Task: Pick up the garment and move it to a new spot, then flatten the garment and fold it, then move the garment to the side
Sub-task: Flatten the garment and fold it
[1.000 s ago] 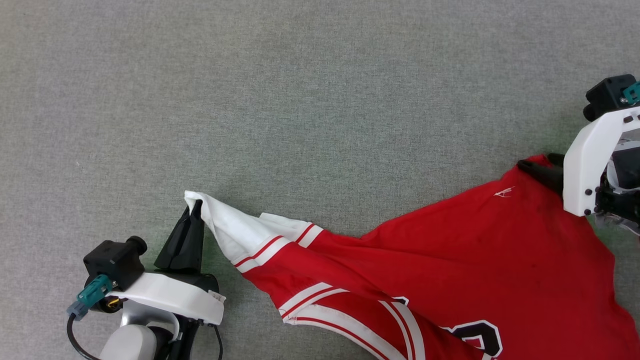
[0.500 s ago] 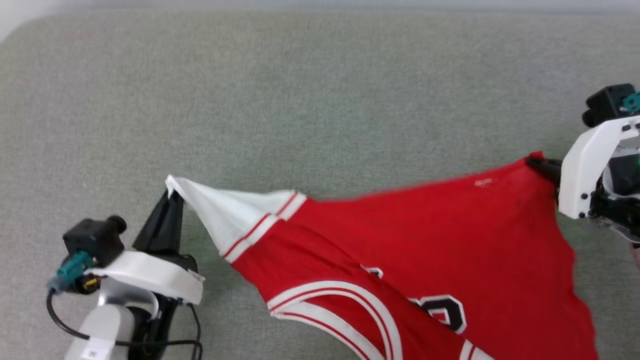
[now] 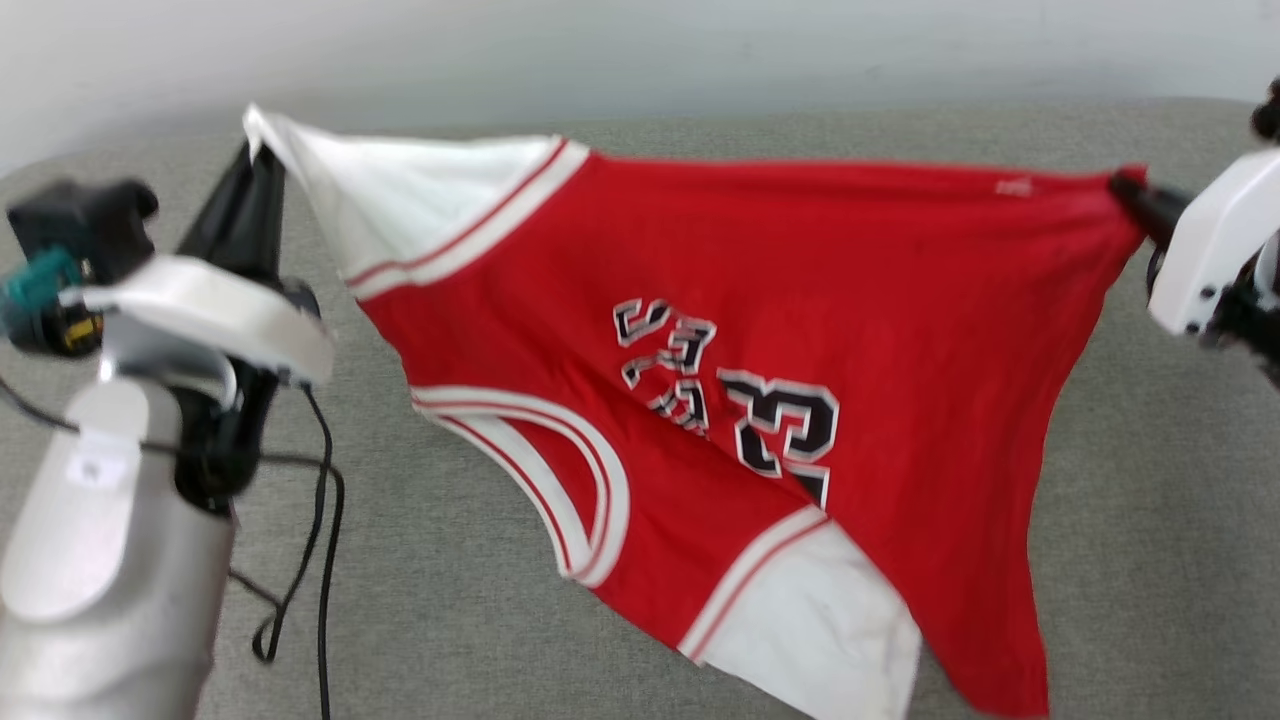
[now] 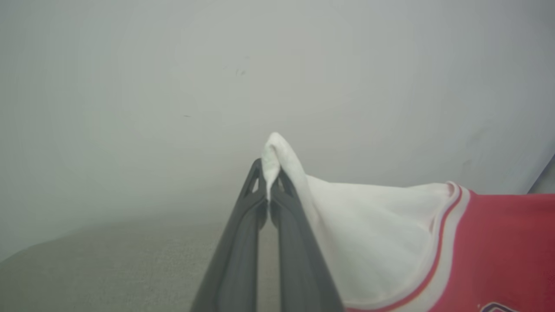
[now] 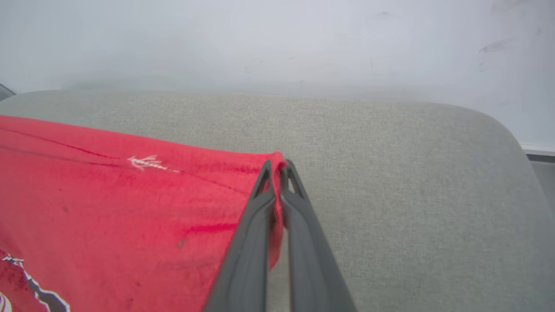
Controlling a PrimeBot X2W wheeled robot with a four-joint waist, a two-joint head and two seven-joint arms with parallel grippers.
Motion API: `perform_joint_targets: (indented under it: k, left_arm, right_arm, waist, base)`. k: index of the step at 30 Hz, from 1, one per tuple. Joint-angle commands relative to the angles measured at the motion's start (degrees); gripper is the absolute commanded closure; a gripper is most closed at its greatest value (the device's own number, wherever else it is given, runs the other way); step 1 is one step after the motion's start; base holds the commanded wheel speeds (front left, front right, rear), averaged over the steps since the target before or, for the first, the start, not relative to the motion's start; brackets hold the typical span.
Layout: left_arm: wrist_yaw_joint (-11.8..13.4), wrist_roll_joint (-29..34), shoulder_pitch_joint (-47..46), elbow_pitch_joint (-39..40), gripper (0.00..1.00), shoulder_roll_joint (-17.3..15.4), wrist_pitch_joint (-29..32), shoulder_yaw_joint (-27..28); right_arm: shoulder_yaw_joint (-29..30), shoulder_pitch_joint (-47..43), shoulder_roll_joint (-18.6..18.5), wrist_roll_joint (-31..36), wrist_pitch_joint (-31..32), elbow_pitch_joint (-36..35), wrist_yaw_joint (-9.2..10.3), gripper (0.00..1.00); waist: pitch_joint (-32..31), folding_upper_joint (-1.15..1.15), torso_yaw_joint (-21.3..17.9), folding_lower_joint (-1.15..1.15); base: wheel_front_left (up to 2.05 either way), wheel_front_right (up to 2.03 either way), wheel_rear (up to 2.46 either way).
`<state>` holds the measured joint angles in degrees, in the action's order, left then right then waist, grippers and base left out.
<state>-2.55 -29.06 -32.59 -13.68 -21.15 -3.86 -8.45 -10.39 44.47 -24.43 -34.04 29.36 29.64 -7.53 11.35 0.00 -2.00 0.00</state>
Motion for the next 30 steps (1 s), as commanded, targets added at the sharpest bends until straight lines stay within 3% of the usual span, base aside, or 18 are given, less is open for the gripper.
perform_joint_targets:
  k: [1,10,21,30]
  left_arm:
    - [-0.4,-0.1,-3.5,-1.6,1.00,-0.6,0.4,0.0]
    - [-1.2,1.8,-22.3,-9.6,1.00,-3.4,1.1,0.1]
    - [-1.9,5.7,-48.3,-16.4,1.00,-7.8,1.2,-0.3]
    - [-2.5,5.5,-58.3,-21.0,1.00,-7.7,0.5,-0.9]
  right_arm:
    - [0.9,2.6,0.4,1.5,-1.5,0.7,0.08,1.00]
    - [4.8,15.5,2.3,7.5,-8.2,2.7,0.09,1.00]
    - [9.8,36.6,3.6,15.6,-16.4,3.3,0.12,1.00]
    - [8.4,46.7,5.7,18.0,-19.4,7.9,0.11,1.00]
  waist:
    - [0.2,0.00,-0.5,0.00]
    - [4.9,0.00,-1.7,0.00]
    - [16.3,0.00,-1.8,0.00]
    - [23.6,0.00,-1.0,0.00]
  base:
    - [0.00,0.00,0.00]
    - [0.00,0.00,0.00]
    - [0.00,0.00,0.00]
    - [0.00,0.00,0.00]
